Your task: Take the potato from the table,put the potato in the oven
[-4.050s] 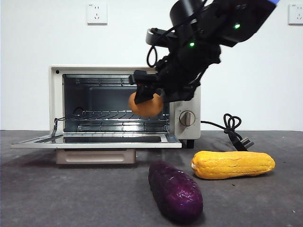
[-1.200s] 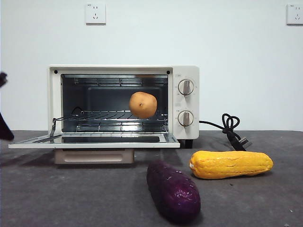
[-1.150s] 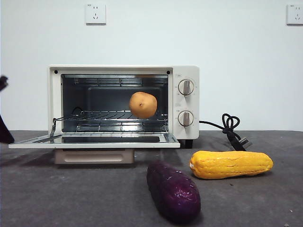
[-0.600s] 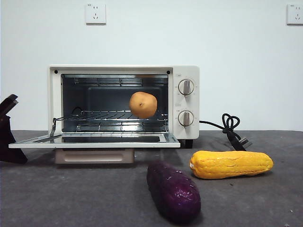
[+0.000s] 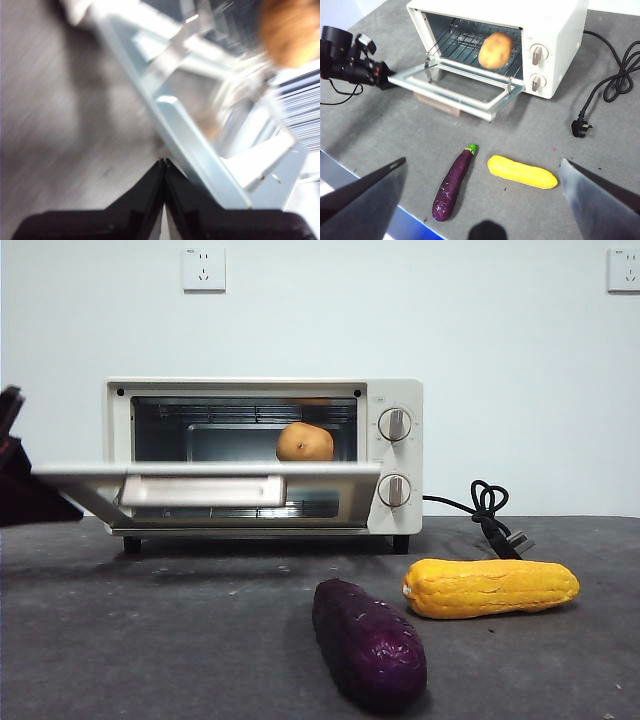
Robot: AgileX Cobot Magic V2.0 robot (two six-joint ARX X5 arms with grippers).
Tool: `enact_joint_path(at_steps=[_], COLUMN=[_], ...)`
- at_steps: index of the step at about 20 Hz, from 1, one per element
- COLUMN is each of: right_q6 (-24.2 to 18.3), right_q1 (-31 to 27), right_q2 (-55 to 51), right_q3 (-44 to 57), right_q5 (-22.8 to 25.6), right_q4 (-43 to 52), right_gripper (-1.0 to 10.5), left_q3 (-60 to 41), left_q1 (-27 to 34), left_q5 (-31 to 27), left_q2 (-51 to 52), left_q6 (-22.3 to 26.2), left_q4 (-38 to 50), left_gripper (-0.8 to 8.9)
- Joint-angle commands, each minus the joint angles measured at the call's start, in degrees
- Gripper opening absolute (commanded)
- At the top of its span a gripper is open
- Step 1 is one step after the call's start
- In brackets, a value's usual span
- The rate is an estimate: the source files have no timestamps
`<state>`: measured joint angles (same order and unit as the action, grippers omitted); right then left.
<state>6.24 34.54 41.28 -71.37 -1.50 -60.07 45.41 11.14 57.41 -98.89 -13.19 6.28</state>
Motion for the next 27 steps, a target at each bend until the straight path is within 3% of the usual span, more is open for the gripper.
enact_joint_path(at_steps=[1, 5, 7, 11, 16, 19, 22, 27], right_q6=[0.4, 0.4, 0.4, 0.4, 0.3, 0.3, -1.1, -3.4], right_q1=[0.1, 0.1, 0.1, 0.1, 0.1, 0.1, 0.1, 0.1], right_q2=[-0.1, -0.1, -0.1, -0.1, -0.1, 0.2, 0.7, 3.0], right_q3=[-0.1, -0.1, -0.1, -0.1, -0.1, -0.1, -0.1, -0.1], right_q5=[0.1, 0.1, 0.1, 0.1, 0.1, 0.0, -0.1, -0.1], right_q4=[0.4, 0.3, 0.3, 0.3, -0.1, -0.5, -0.5, -0.4], right_gripper=[5.0, 5.0, 5.0, 5.0, 5.0, 5.0, 5.0, 5.0], left_q3=[-0.2, 0.3, 1.9, 6.9, 10.8, 10.8, 10.8, 10.9], left_q1=[-0.1, -0.4, -0.4, -1.0, -2.1, -2.7, -3.7, -7.3], left_q5=[2.8, 2.6, 1.6, -0.2, 1.6, 1.3, -0.7, -12.3], left_q2=[0.1, 0.1, 0.1, 0.1, 2.5, 7.1, 14.8, 29.3], left_q6=[-8.3, -19.1, -21.7, -21.8, -21.8, -20.4, -13.8, -0.2], left_q4=[7.3, 23.6, 27.3, 27.5, 23.4, 19.3, 9.0, -13.6], left_gripper=[-0.08, -0.08, -0.08, -0.08, -0.08, -0.07, -0.07, -0.07])
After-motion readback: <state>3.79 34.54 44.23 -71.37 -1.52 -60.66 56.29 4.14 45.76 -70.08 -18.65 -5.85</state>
